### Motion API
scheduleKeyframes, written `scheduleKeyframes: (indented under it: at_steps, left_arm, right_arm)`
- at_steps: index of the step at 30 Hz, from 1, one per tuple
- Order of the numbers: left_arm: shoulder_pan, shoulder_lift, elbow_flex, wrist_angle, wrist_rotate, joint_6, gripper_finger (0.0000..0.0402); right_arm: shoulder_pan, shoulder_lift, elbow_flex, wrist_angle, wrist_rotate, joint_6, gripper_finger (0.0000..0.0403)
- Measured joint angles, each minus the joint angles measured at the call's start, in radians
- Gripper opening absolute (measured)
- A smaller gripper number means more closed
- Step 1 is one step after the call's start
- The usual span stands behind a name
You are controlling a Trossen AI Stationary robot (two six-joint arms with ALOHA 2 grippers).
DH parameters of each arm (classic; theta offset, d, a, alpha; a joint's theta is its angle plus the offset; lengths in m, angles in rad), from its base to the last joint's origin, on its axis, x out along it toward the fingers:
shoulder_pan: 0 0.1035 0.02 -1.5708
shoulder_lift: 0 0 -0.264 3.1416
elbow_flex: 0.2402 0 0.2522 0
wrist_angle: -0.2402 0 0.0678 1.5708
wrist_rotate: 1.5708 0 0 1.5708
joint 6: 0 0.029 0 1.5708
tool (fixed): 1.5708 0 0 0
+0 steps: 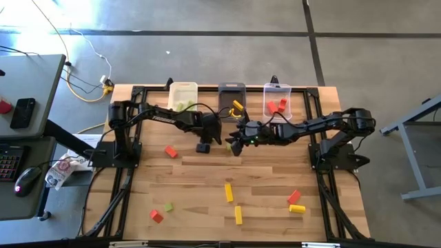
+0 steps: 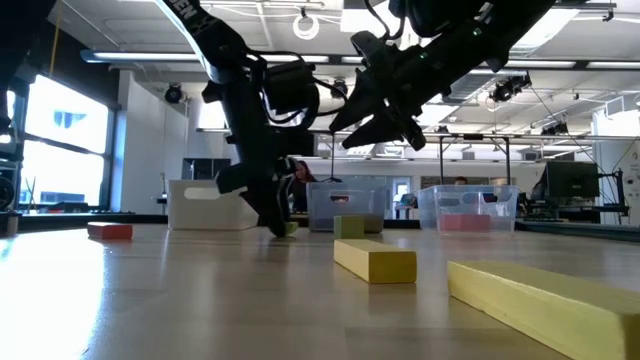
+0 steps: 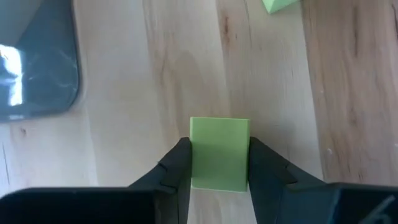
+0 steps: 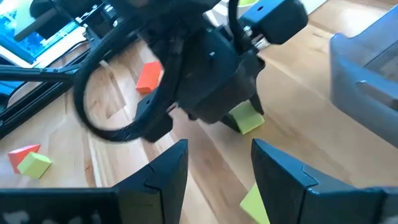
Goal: Sort & place blocks by color
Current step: Put the green block into the white bin
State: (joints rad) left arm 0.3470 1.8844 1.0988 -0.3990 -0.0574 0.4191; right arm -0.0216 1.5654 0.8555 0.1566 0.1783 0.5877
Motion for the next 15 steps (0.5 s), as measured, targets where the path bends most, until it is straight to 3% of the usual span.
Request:
scheduleKeyframes:
  at_steps: [6,15]
  left_arm:
    - [-0.001,-0.042,-0.003,-0.079,-0.012,0.001,0.0091]
    - [-0.002,-0.201,-0.002,-0.164,-0.081,-0.008,0.0091]
  right_arm:
    - [0.035,0.000,0.000,-0.019,-0.001,-0.009,0.0163]
    - [0.071,0.000,0.000,-0.054,0.008,-0.012,0.0163]
